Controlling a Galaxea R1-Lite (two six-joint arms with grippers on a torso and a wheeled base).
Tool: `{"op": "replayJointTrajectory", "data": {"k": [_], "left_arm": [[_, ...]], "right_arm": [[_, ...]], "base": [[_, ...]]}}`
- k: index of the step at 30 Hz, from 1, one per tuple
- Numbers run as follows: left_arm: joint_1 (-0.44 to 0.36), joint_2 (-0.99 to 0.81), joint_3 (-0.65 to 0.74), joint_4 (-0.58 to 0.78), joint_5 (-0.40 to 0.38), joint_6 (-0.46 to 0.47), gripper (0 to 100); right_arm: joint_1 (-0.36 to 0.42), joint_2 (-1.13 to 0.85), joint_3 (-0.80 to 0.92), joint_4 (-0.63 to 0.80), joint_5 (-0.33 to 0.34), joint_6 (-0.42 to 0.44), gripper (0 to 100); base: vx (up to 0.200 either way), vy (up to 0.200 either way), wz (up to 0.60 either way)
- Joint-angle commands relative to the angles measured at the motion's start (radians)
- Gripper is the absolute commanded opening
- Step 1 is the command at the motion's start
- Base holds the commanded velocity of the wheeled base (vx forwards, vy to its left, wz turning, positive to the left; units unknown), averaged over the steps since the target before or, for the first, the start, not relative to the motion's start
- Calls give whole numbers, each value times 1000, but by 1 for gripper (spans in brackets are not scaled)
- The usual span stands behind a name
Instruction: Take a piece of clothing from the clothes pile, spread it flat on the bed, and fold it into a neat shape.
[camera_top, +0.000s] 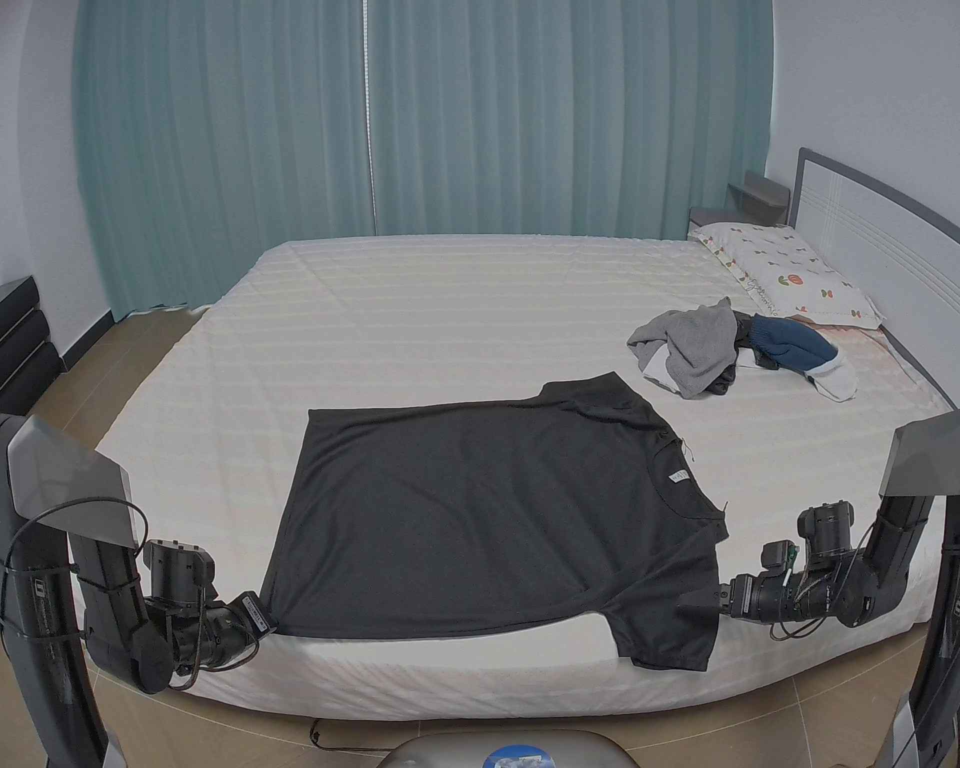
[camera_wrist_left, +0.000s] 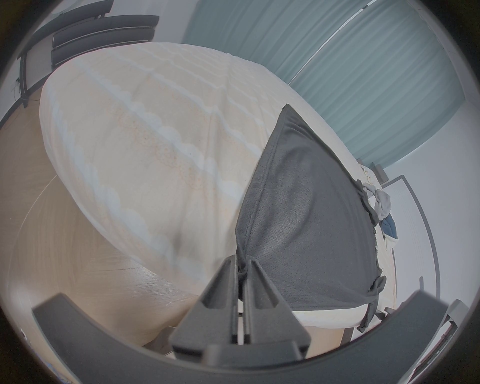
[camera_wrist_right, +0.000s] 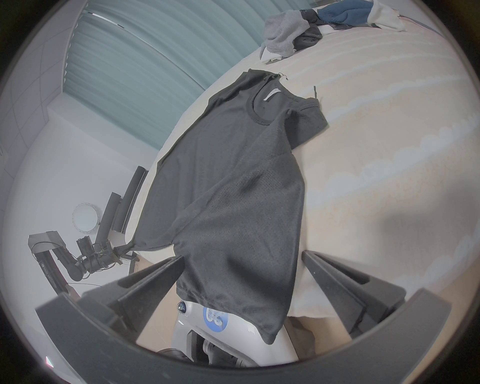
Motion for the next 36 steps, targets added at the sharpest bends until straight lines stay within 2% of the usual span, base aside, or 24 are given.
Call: {"op": "replayJointTrajectory", "data": {"k": [1, 16, 27, 29, 36], "left_arm": [[-1, 2, 0, 0, 0, -1, 0], [1, 2, -1, 0, -1, -2, 0], [-1, -18, 22, -5, 14, 18, 0], [1, -29, 48, -28, 14, 32, 0], [2, -20, 97, -77, 14, 84, 0]], "right_arm": [[3, 31, -2, -14, -5, -2, 0], [-79, -43, 110, -48, -4, -16, 0], [-67, -81, 238, -60, 3, -66, 0], [-72, -81, 272, -88, 4, -96, 0], [-70, -81, 348, -180, 38, -100, 0]], "base": [[0, 0, 0], [0, 0, 0], [0, 0, 0], [0, 0, 0], [0, 0, 0]]}}
